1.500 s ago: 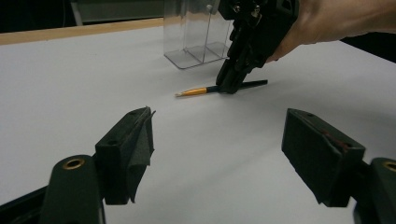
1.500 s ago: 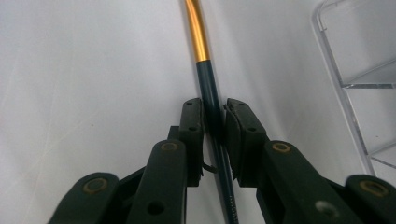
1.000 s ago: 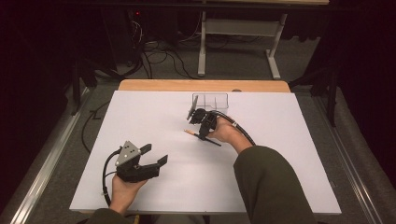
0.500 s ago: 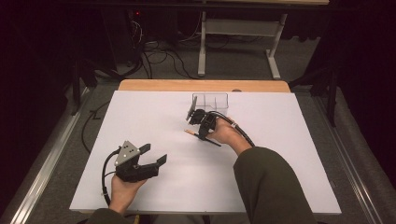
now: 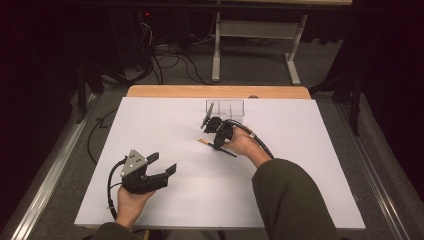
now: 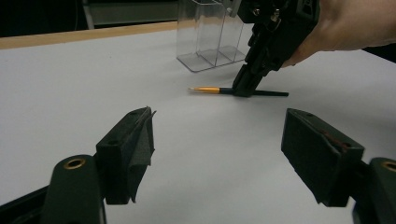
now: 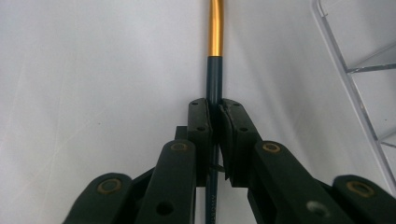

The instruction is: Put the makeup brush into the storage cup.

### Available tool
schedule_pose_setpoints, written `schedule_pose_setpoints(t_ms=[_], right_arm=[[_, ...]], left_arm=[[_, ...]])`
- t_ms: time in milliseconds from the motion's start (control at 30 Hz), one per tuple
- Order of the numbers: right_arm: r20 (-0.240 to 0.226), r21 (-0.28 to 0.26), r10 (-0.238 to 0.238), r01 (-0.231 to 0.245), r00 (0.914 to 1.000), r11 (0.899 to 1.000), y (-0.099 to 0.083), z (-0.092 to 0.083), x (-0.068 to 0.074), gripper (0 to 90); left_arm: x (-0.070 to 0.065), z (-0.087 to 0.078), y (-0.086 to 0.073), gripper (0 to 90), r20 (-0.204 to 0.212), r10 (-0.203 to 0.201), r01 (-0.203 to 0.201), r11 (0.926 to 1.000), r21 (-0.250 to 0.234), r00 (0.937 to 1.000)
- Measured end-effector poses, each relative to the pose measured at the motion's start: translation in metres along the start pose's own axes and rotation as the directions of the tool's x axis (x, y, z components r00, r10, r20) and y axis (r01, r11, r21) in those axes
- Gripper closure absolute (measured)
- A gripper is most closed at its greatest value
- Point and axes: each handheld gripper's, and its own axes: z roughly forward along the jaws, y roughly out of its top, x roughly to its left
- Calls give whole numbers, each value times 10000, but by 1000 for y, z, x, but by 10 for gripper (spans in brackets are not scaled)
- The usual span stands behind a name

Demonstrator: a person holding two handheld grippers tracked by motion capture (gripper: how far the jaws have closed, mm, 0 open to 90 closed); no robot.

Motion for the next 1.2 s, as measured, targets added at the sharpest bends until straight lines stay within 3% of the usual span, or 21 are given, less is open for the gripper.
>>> schedule_pose_setpoints(t_ms=[567,767,1200], right_arm=[[-136,-295,95,-99,9999,9995,-10,-10,1,849],[-214,-349,337,-344,9992,9988,-17,-10,1,849],[-439,-1033,257,-301,9987,9942,-27,-25,4,849]], left_arm=[[6,-2,-1,265,-236,-193,187,9995,-250,9995],[5,-2,-1,265,-229,-163,158,9996,-220,9996],[5,-2,-1,265,-242,-193,187,9995,-252,9995]])
